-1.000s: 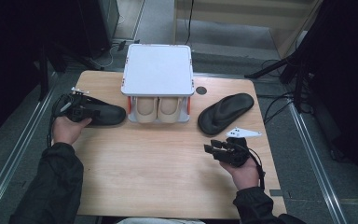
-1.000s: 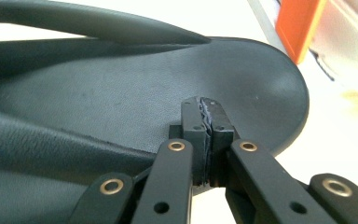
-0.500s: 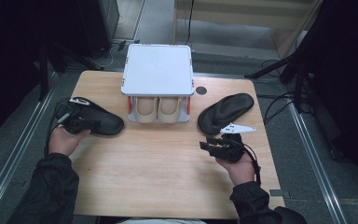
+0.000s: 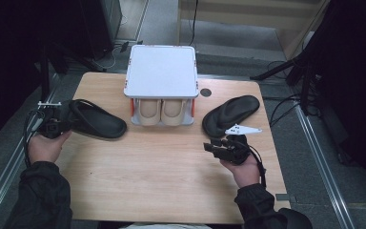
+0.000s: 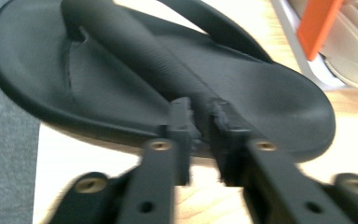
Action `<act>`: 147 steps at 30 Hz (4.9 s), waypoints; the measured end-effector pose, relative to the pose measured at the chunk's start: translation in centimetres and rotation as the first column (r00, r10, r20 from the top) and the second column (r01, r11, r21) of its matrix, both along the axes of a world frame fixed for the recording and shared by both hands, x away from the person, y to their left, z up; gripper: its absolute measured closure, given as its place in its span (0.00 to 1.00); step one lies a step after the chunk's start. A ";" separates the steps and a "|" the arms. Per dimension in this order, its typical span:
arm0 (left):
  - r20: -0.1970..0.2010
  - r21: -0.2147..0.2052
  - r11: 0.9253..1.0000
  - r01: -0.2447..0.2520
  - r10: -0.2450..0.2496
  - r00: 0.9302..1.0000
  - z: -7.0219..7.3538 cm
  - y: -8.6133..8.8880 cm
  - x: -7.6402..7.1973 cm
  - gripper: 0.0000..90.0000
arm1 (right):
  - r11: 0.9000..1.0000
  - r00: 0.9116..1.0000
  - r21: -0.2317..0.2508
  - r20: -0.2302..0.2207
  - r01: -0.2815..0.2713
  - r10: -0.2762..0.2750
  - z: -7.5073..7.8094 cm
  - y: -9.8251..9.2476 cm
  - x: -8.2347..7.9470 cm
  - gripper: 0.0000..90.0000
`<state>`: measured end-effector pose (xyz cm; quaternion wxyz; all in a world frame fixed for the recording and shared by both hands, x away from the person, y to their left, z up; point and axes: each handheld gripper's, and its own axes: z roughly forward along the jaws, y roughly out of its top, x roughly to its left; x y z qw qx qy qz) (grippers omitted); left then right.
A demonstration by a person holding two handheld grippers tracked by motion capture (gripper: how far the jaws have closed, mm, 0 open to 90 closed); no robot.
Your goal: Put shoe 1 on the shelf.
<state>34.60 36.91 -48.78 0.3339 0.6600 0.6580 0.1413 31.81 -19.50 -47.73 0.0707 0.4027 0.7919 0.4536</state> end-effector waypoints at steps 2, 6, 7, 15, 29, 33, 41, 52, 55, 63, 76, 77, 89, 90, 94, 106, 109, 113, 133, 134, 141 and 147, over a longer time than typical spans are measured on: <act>-0.013 0.026 1.000 -0.008 0.009 1.000 -0.3 -0.2 0.3 0.77 | 1.000 1.000 -0.002 -0.005 -0.001 0.001 0.0 0.1 0.0 0.67; -0.028 0.023 0.999 -0.027 0.027 0.999 -0.6 -0.5 0.7 0.63 | 1.000 1.000 -0.007 -0.004 -0.003 0.003 -0.1 0.2 0.0 0.67; -0.024 0.015 1.000 -0.025 0.026 0.999 -0.6 -0.7 0.8 0.60 | 1.000 1.000 -0.008 -0.004 -0.003 0.002 -0.1 0.2 0.0 0.67; -0.024 0.013 0.997 -0.073 0.073 0.997 -1.1 -1.2 2.2 0.43 | 1.000 1.000 -0.017 0.004 -0.009 0.009 0.0 0.3 -0.1 0.67; -0.032 0.066 0.991 -0.114 0.116 0.993 -2.7 -1.5 4.4 0.38 | 1.000 1.000 -0.025 0.001 -0.015 0.015 -0.2 0.6 0.0 0.67; -0.028 0.069 0.991 -0.119 0.121 0.992 -2.7 -1.6 4.6 0.44 | 1.000 1.000 -0.025 0.003 -0.015 0.015 -0.2 0.6 0.0 0.67; -0.046 0.091 0.990 -0.111 0.115 0.992 -2.5 -1.6 4.6 0.51 | 0.999 1.000 -0.031 0.009 -0.013 0.013 -0.2 0.5 0.0 0.67; -0.059 0.038 0.992 -0.123 0.125 0.990 -2.2 -0.9 4.5 0.75 | 0.999 1.000 -0.032 0.011 -0.011 0.012 -0.1 0.5 0.0 0.67; -0.067 0.033 0.993 -0.117 0.119 0.991 -2.1 -0.8 4.5 0.78 | 0.999 1.000 -0.032 0.012 -0.012 0.012 -0.1 0.5 0.0 0.67; -0.069 -0.028 0.993 -0.116 0.114 0.991 -1.7 -0.2 4.3 0.79 | 1.000 1.000 -0.028 0.010 -0.010 0.010 0.0 0.5 0.0 0.66; -0.045 -0.061 0.996 -0.072 0.069 0.997 -0.1 -0.6 3.7 0.78 | 1.000 1.000 -0.026 0.014 -0.004 0.005 0.0 0.4 0.1 0.66; -0.049 -0.057 0.996 -0.062 0.059 0.997 0.0 -0.6 3.6 0.78 | 1.000 1.000 -0.026 0.014 -0.005 0.005 0.0 0.4 0.1 0.65; -0.063 -0.083 0.996 -0.021 0.015 0.998 1.1 -0.5 2.3 0.78 | 1.000 1.000 -0.022 0.020 0.003 -0.003 0.1 0.1 0.1 0.64; -0.060 -0.086 0.996 -0.019 0.014 0.998 1.2 -0.6 2.2 0.78 | 1.000 1.000 -0.019 0.022 0.005 -0.004 0.1 0.1 0.1 0.63; -0.068 -0.103 0.995 0.002 -0.009 0.998 1.7 -0.7 1.5 0.78 | 1.000 1.000 -0.015 0.025 0.013 -0.013 0.2 0.0 0.1 0.61; -0.053 -0.110 0.992 0.054 -0.060 0.997 2.6 -2.4 0.0 0.78 | 1.000 0.999 -0.010 0.033 0.024 -0.024 0.3 -0.3 0.2 0.58; -0.057 -0.113 0.991 0.065 -0.072 0.996 2.6 -2.8 -0.5 0.78 | 1.000 0.999 -0.010 0.036 0.028 -0.027 0.3 -0.4 0.2 0.58; -0.047 -0.103 0.992 0.078 -0.083 0.995 2.8 -3.7 -1.6 0.78 | 1.000 0.999 -0.006 0.042 0.026 -0.026 0.4 -0.4 0.2 0.58; -0.041 -0.106 0.977 0.186 -0.191 0.981 2.8 -8.4 -5.9 0.78 | 0.999 0.998 -0.002 0.048 0.033 -0.032 0.6 -0.5 1.1 0.54; -0.041 -0.108 0.976 0.190 -0.195 0.980 2.8 -8.6 -6.1 0.78 | 0.999 0.998 -0.002 0.048 0.033 -0.033 0.7 -0.5 1.1 0.54; -0.035 -0.108 0.966 0.237 -0.242 0.970 2.6 -10.4 -7.2 0.78 | 0.999 0.998 0.004 0.055 0.034 -0.034 0.7 -0.4 1.3 0.54; -0.042 -0.116 0.954 0.275 -0.281 0.959 2.3 -11.8 -7.3 0.78 | 0.999 0.998 0.001 0.055 0.036 -0.035 0.7 -0.4 1.5 0.54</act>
